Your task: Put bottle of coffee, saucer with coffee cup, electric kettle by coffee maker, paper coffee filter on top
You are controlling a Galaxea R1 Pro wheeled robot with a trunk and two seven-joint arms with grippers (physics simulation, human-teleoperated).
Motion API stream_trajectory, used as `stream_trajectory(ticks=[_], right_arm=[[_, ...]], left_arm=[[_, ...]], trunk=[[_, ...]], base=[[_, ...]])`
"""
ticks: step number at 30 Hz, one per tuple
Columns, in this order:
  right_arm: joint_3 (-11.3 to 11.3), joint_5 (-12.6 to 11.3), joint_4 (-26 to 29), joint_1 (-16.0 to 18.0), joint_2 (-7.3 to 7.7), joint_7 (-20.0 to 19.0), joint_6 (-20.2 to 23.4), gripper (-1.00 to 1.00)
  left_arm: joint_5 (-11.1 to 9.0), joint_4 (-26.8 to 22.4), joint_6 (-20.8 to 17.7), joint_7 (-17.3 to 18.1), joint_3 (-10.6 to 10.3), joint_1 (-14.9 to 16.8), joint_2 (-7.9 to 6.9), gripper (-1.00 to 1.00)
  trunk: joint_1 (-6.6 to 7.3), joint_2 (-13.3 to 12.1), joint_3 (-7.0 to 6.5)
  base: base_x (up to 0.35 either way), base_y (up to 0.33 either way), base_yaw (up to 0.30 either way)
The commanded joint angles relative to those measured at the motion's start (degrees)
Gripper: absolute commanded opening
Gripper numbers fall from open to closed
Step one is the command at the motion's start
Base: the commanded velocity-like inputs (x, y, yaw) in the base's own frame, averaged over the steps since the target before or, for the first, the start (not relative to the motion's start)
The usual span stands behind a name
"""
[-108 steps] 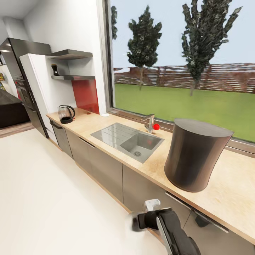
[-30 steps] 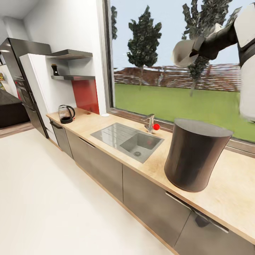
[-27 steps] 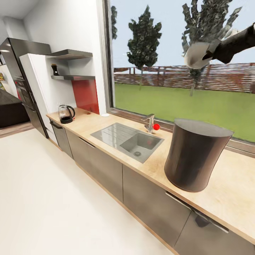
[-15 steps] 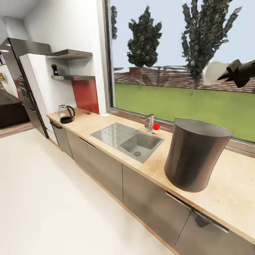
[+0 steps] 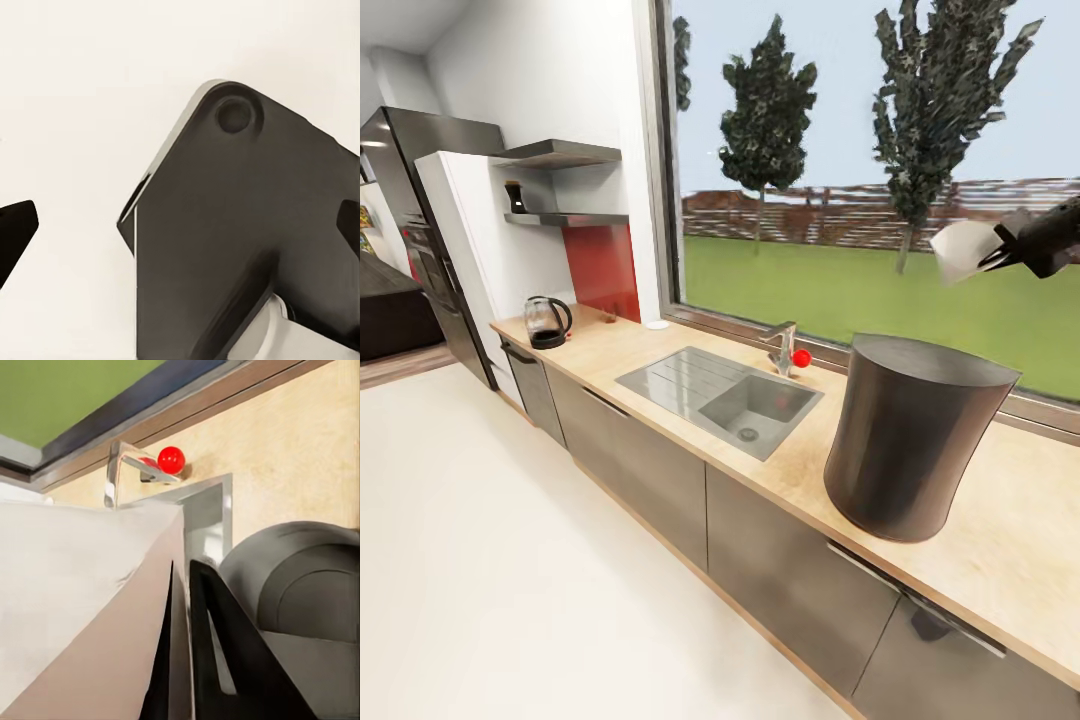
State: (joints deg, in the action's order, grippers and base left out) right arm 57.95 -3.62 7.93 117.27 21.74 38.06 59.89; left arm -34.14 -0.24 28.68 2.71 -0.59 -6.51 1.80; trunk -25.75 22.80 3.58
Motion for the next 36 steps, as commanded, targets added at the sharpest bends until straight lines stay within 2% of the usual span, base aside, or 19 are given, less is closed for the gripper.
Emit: stream_trajectory(ticks=[1,8,9,10,12,13,14,16,21,24,26,36], right_arm=[[0.06,-0.52,-0.28,0.06,0.05,0.81,0.11,-1.00],[0.23,-0.57,-1.10,0.06,0.22,1.20,0.11,-1.00],[2.07,-1.07,-1.15,0.06,0.23,1.28,0.11,-1.00],[2.99,-1.25,-1.17,0.06,0.23,1.30,0.11,-1.00],[7.05,-1.74,-1.31,0.06,0.23,1.65,0.11,-1.00],[8.06,-1.81,-1.37,0.06,0.25,1.90,0.11,-1.00],[11.73,-1.97,-1.71,0.06,0.29,4.18,0.11,-1.00],[14.07,-2.05,-1.96,0.06,0.31,7.26,0.11,-1.00],[21.12,-2.23,-2.19,0.06,0.25,17.90,0.11,-1.00],[22.90,-2.25,-2.21,0.06,0.26,20.11,0.11,-1.00],[23.32,-2.24,-2.21,0.06,0.32,20.67,0.11,-1.00],[23.22,-1.65,-2.22,0.06,0.43,22.90,0.11,-1.00]], left_arm=[[-0.47,-0.02,0.14,0.28,-0.09,0.00,-0.01,1.00],[-0.42,-0.09,0.14,0.31,-0.12,0.00,-0.01,1.00],[-0.41,-0.10,0.14,0.34,-0.12,0.00,-0.03,1.00],[-0.41,-0.10,0.14,0.35,-0.12,0.00,-0.03,1.00],[-0.39,-0.11,0.20,0.36,-0.13,0.00,-0.04,1.00],[-0.37,-0.11,0.19,0.36,-0.15,0.00,-0.04,1.00],[-0.29,-0.16,0.18,0.37,-0.13,0.00,-0.04,1.00],[-0.26,-0.18,0.18,0.37,-0.12,0.00,-0.04,1.00],[-0.23,-0.20,0.15,0.37,-0.03,0.00,-0.04,1.00],[-0.23,-0.20,0.15,0.37,0.08,0.00,0.01,1.00],[-0.18,-0.20,0.19,0.37,0.11,0.00,0.06,1.00],[-0.31,-0.20,0.23,0.37,0.39,0.00,0.15,1.00]], trunk=[[-0.03,0.12,0.12],[-0.03,0.12,0.12],[-0.03,0.12,0.12],[-0.03,0.12,0.12],[-0.03,0.12,0.12],[-0.03,0.12,0.12],[-0.03,0.12,0.12],[-0.03,0.12,0.12],[-0.03,0.12,0.12],[-0.03,0.12,0.12],[-0.03,0.12,0.12],[-0.03,0.12,0.12]], base=[[0.000,0.000,0.000],[0.000,0.000,0.000],[0.000,0.000,0.000],[0.000,0.000,0.000],[0.000,0.000,0.000],[0.000,0.000,0.000],[0.000,0.000,0.000],[0.000,0.000,0.000],[0.000,0.000,0.000],[0.000,0.000,0.000],[0.000,0.000,0.000],[0.000,0.000,0.000]])
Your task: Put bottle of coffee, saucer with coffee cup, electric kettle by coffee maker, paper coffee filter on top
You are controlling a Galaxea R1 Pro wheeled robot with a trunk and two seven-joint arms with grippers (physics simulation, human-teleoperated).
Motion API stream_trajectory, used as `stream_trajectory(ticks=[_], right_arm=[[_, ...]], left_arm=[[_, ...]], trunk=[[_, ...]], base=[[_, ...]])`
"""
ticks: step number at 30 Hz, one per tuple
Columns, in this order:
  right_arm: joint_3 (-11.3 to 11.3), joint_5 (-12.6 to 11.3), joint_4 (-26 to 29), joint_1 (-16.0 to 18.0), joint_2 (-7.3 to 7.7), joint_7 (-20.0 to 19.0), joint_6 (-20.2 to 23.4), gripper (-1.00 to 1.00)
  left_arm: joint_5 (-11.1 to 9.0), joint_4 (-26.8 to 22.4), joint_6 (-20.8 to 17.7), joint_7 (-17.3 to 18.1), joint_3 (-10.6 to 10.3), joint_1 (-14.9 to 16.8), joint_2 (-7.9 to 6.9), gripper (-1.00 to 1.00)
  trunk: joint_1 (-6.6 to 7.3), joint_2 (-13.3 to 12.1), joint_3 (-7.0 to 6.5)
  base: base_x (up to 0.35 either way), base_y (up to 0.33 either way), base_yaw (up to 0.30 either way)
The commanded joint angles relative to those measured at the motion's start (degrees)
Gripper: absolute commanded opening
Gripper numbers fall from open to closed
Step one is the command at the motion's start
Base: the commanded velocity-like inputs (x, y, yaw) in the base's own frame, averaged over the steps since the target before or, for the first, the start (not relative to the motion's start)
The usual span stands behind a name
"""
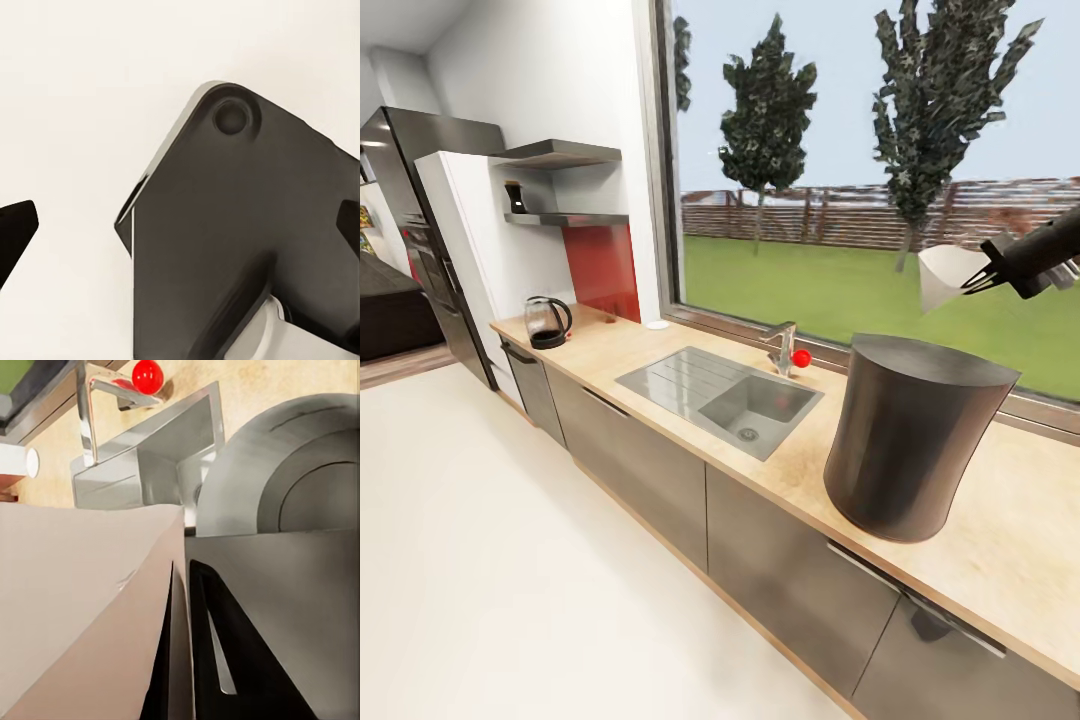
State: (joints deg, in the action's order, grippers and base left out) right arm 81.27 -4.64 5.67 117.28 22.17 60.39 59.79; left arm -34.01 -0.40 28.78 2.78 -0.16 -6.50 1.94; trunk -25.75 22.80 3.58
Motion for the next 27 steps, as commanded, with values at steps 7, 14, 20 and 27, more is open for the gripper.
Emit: stream_trajectory(ticks=[7,14,20,27], right_arm=[[-0.29,-0.66,0.04,0.06,0.04,0.61,0.21,-1.00],[-0.32,-0.79,0.04,0.06,0.02,-0.31,0.21,-1.00],[-0.16,-1.02,0.04,0.06,0.06,-0.34,0.21,-1.00],[-0.14,-1.14,0.04,0.06,0.06,0.19,0.21,-1.00]], left_arm=[[-0.36,-0.15,0.13,0.29,-0.01,0.00,0.08,1.00],[-0.27,-0.20,-0.07,0.29,-0.10,0.00,-0.01,1.00],[-0.33,-0.13,-0.13,0.29,-0.10,0.00,-0.01,1.00],[-0.47,-0.13,-0.58,0.29,-0.12,0.00,-0.01,1.00]], trunk=[[-0.04,0.12,0.12],[-0.04,0.12,0.12],[-0.04,0.12,0.12],[-0.04,0.12,0.12]], base=[[0.000,0.000,0.000],[0.000,0.000,0.000],[0.000,0.000,0.000],[0.000,-0.023,0.000]])
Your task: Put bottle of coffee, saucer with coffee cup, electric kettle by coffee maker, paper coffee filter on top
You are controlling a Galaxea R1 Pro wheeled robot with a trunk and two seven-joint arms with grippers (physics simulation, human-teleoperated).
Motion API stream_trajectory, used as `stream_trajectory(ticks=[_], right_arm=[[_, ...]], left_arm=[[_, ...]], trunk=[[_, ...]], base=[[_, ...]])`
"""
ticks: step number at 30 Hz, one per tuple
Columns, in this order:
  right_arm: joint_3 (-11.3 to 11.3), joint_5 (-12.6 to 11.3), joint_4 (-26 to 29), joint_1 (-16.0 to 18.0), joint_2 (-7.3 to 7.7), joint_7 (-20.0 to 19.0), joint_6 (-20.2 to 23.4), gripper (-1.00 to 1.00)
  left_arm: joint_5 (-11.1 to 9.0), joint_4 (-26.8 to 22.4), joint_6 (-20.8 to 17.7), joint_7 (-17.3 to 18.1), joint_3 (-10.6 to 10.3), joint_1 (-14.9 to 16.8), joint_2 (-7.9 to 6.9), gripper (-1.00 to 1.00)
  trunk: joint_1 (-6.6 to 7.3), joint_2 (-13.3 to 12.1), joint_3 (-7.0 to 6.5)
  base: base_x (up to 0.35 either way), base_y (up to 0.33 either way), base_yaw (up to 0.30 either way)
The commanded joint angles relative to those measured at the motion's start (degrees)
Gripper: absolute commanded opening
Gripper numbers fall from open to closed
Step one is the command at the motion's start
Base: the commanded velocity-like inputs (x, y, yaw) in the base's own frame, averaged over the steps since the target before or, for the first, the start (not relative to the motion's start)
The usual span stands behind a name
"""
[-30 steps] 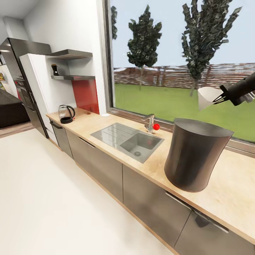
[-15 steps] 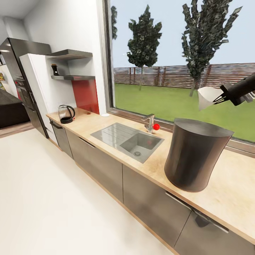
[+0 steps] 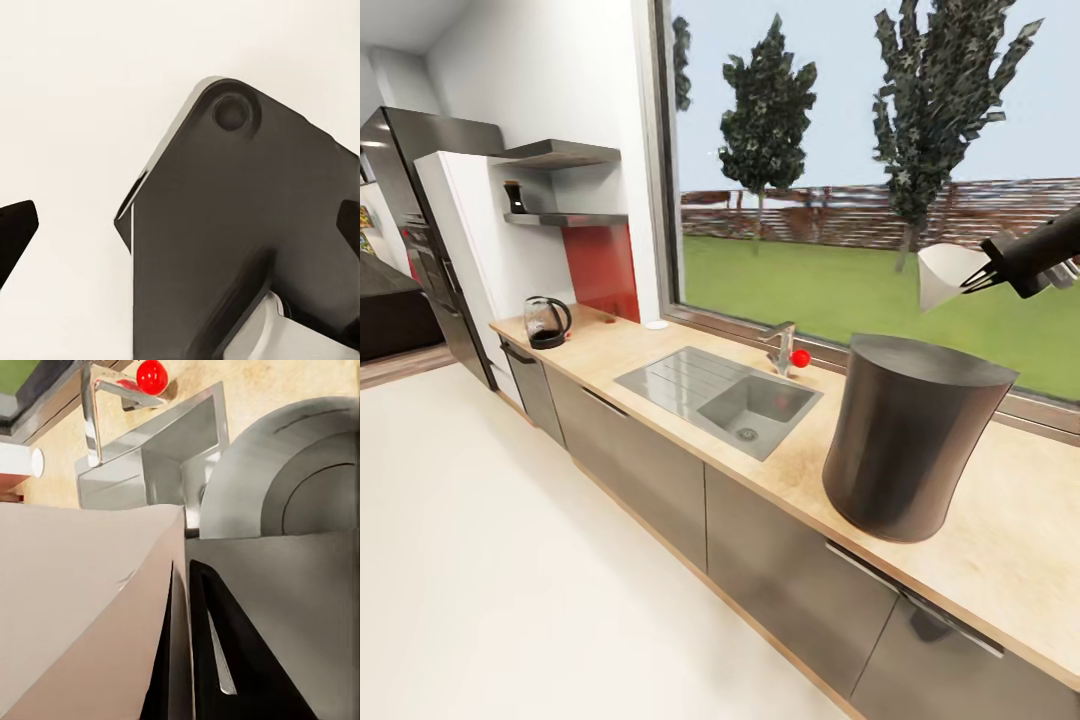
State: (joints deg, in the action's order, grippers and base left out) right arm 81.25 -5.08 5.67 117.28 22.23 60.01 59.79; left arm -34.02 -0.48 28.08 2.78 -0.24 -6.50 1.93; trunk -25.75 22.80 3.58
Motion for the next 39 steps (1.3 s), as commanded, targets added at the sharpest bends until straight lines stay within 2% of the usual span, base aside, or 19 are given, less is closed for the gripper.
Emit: stream_trajectory(ticks=[1,5,8,23,33,39], right_arm=[[-0.12,-0.67,0.04,0.05,0.00,0.69,0.21,-1.00],[-0.16,-0.64,0.04,0.05,0.02,0.86,0.21,-1.00],[-0.23,-0.63,0.04,0.05,0.04,0.94,0.21,-1.00],[-0.30,-0.43,0.04,0.05,0.07,0.15,0.21,-1.00],[-0.40,-0.27,0.04,0.05,0.00,0.99,0.21,-1.00],[-0.40,-0.21,0.04,0.05,0.00,1.00,0.21,-1.00]], left_arm=[[-0.48,-0.05,-0.50,0.29,-0.03,0.00,0.01,1.00],[-0.41,-0.11,-3.03,0.29,-0.02,0.00,0.01,1.00],[-0.37,-0.18,-3.58,0.29,0.00,0.00,0.07,1.00],[-0.40,-0.31,-3.54,0.29,0.07,0.00,0.01,1.00],[-0.39,-0.31,-3.39,0.29,0.07,0.00,0.05,1.00],[-0.35,-0.31,-3.39,0.29,0.05,0.00,0.09,1.00]], trunk=[[-0.03,0.11,0.12],[-0.03,0.11,0.12],[-0.03,0.11,0.12],[-0.03,0.11,0.12],[-0.03,0.11,0.12],[-0.03,0.11,0.12]], base=[[0.000,-0.164,0.000],[0.000,-0.236,0.000],[0.000,-0.231,0.000],[0.000,-0.028,0.000],[0.002,-0.002,0.000],[0.121,-0.146,0.000]])
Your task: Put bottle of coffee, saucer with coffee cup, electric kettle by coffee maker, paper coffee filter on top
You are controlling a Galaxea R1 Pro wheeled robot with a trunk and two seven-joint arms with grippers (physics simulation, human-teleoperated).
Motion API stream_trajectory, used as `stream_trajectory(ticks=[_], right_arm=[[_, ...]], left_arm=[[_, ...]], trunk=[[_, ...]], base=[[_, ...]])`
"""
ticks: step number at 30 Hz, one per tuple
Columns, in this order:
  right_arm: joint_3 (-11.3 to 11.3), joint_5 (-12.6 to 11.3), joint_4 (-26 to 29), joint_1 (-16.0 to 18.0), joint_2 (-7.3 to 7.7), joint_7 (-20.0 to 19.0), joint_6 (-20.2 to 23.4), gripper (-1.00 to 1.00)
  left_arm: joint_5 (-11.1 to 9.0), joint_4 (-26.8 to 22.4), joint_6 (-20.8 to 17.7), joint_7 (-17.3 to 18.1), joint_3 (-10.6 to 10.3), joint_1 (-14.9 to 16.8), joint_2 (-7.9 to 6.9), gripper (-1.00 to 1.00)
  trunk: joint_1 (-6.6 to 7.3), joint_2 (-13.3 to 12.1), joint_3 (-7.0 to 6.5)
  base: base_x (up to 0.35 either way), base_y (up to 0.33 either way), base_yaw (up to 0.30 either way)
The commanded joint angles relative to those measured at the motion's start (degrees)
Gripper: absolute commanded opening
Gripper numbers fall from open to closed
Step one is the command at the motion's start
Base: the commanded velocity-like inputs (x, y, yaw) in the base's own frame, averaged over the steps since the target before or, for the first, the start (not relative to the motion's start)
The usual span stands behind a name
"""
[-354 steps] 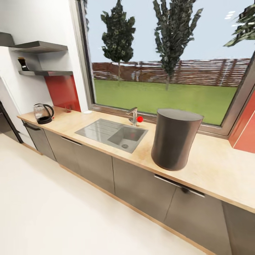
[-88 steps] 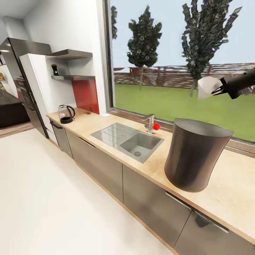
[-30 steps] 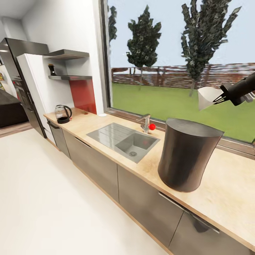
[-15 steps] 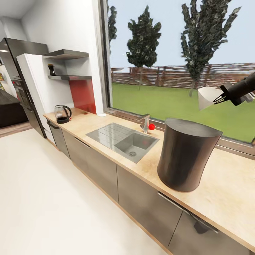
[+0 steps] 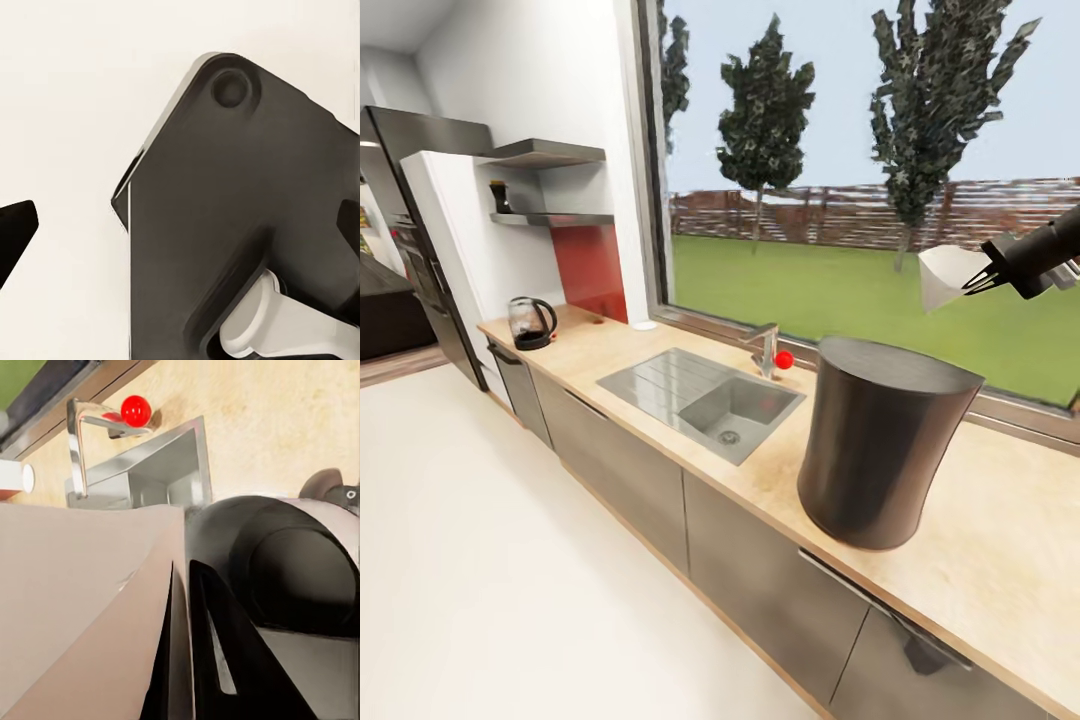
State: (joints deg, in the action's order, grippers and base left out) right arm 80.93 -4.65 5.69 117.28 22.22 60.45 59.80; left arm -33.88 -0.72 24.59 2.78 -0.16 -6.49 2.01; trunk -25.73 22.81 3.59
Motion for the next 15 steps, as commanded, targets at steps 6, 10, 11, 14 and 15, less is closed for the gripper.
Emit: stream_trajectory(ticks=[6,10,11,14,15], right_arm=[[-0.08,-0.63,0.03,0.05,0.02,0.60,0.20,-1.00],[-0.07,-0.57,0.03,0.05,0.02,0.63,0.20,-1.00],[-0.07,-0.56,0.03,0.05,0.05,0.65,0.20,-1.00],[-0.06,-0.54,0.03,0.05,0.08,0.74,0.20,-1.00],[-0.06,-0.57,0.03,0.05,0.07,0.80,0.20,-1.00]], left_arm=[[-0.51,-0.07,0.05,0.29,-0.03,-0.01,0.01,1.00],[-0.55,-0.07,0.03,0.29,-0.02,-0.01,0.01,1.00],[-0.54,-0.07,0.03,0.29,-0.02,-0.01,0.01,1.00],[-0.56,-0.07,0.07,0.29,-0.01,-0.01,0.01,1.00],[-0.57,-0.07,0.08,0.29,-0.01,-0.01,0.01,1.00]], trunk=[[-0.05,0.11,0.11],[-0.05,0.11,0.06],[-0.05,0.11,0.06],[-0.05,0.11,0.05],[-0.05,0.11,0.05]], base=[[0.121,-0.130,0.009],[0.022,-0.022,0.181],[0.008,-0.008,0.251],[0.004,-0.004,0.272],[0.002,-0.002,0.264]])
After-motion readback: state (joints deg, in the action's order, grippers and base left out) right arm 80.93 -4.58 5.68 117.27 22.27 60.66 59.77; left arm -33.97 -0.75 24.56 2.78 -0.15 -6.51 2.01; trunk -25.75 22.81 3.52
